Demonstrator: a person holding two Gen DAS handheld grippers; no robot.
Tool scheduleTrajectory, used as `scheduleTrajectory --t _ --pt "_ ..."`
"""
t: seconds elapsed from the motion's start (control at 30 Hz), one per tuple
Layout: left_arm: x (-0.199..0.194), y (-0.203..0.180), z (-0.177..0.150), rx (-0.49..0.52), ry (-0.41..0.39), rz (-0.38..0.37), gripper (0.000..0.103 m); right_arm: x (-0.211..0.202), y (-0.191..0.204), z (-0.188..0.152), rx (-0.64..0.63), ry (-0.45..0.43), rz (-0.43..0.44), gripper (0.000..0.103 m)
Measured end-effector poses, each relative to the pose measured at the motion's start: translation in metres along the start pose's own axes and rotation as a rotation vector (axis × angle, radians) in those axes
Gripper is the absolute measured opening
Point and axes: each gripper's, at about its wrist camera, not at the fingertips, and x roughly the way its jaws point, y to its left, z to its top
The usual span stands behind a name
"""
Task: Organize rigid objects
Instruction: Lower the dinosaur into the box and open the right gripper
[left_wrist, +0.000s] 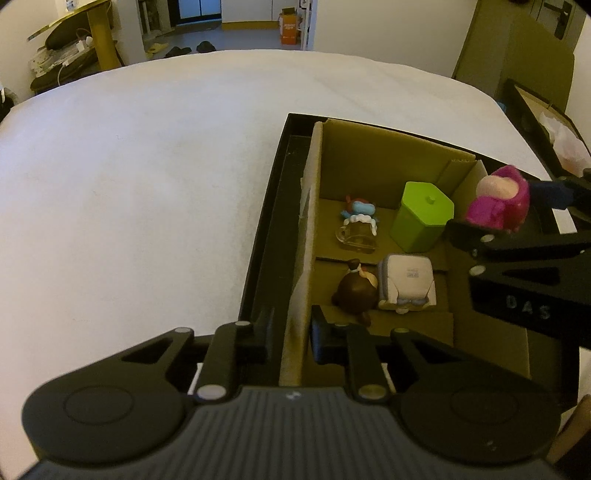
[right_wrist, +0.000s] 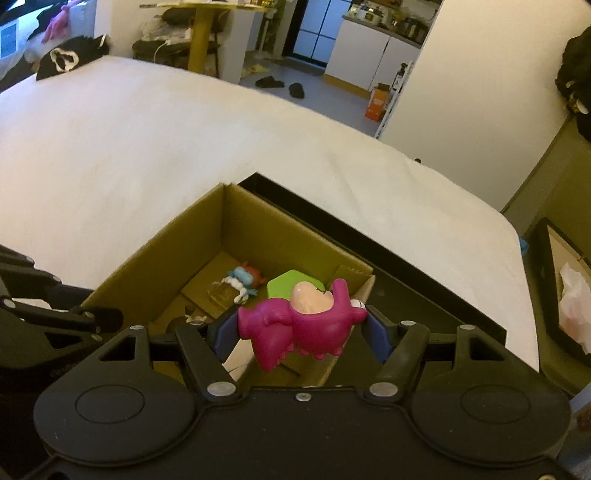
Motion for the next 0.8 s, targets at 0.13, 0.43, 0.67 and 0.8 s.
scheduleTrajectory --t 0.13,0.43,0.67,0.8 --pt "0.0 0.001 0.0 -0.003 0.003 -0.003 0.019 0.005 0.004 -0.001 -0.024 0.012 -0.012 0.068" --pt "0.0 0.0 0.003 -0.009 0.01 0.0 0.019 0.003 0.005 -0.007 -0.059 0.02 -0.082 0.073" --pt "-0.005 -0.004 0.003 0.007 0.004 0.023 0.02 -0.007 -0.011 -0.013 0.009 0.007 -0.076 0.073" --pt "-0.01 -0.005 0.003 0.009 0.003 0.037 0.02 -0.012 -0.021 -0.018 0.053 0.004 -0.066 0.073"
